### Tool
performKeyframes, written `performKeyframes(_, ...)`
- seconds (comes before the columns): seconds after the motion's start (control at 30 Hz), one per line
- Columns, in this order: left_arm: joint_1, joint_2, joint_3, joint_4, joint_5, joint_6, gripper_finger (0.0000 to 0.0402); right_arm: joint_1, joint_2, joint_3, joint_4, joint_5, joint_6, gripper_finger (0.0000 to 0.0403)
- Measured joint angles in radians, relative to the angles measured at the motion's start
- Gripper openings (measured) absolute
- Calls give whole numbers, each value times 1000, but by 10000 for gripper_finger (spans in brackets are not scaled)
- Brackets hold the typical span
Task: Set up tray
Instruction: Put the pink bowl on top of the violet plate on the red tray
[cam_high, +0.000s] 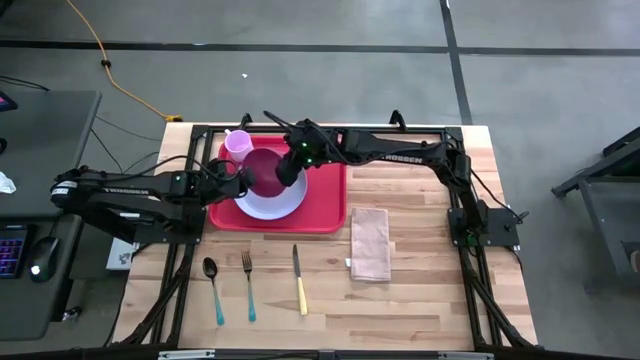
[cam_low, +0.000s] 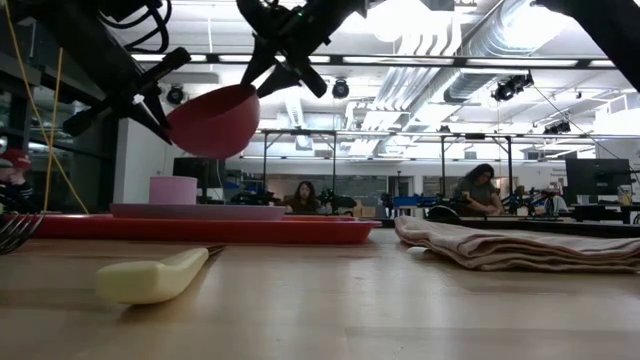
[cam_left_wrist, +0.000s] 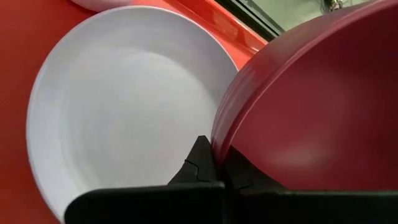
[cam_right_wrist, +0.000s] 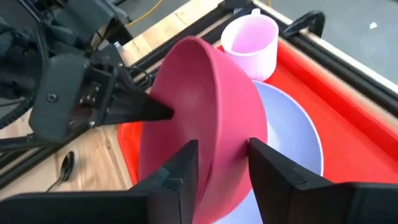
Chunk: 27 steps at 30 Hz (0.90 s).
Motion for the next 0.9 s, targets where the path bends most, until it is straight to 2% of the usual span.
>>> performKeyframes(0.53, 1, -30, 2, -58, -20, -31, 12, -47, -6, 0, -71, -122, 2, 141)
performKeyframes(0.9, 1, -58, 2, -141, 27, -86, 12, -59, -51, -1, -114, -105, -23, 138)
